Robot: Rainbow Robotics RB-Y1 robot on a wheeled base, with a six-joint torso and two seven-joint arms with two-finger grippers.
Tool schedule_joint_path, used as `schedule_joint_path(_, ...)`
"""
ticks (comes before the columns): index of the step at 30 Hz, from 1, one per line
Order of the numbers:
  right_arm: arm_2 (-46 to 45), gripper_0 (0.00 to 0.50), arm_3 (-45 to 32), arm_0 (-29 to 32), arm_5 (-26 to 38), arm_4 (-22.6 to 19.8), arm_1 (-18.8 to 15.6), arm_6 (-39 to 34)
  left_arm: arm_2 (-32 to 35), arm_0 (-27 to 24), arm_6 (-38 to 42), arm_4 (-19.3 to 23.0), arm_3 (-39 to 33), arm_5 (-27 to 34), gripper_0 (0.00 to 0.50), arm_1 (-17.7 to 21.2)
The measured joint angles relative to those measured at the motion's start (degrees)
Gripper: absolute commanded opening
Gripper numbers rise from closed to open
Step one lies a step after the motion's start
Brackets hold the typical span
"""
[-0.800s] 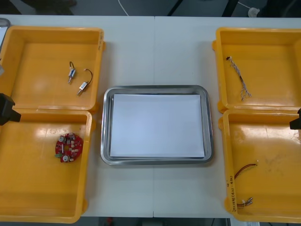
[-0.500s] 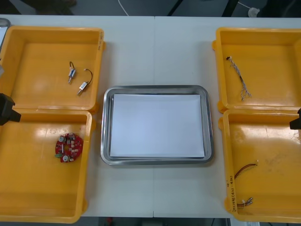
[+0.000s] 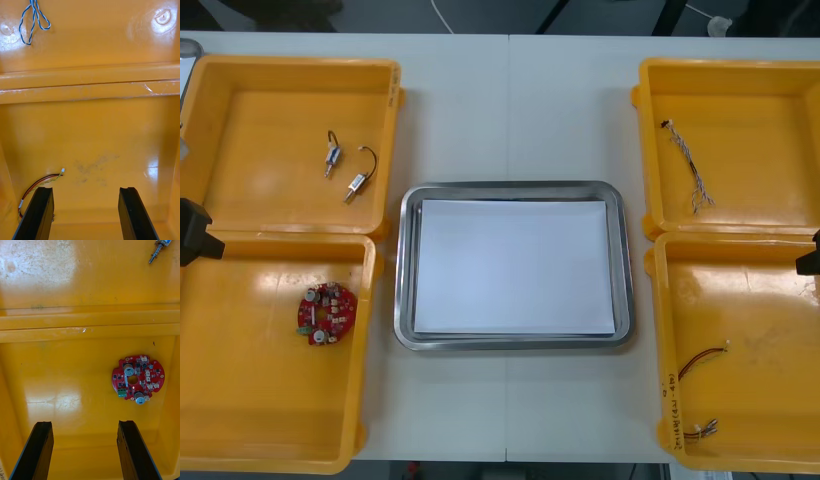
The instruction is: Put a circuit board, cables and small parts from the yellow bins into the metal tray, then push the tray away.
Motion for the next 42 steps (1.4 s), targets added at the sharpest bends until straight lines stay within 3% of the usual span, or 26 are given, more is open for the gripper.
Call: schedule_joint_path(42, 0.0, 0.5, 0.0, 0.0, 0.0, 0.0, 0.0, 0.0, 0.0, 0.0, 0.0, 0.0, 0.0, 0.0, 0.5, 0.0)
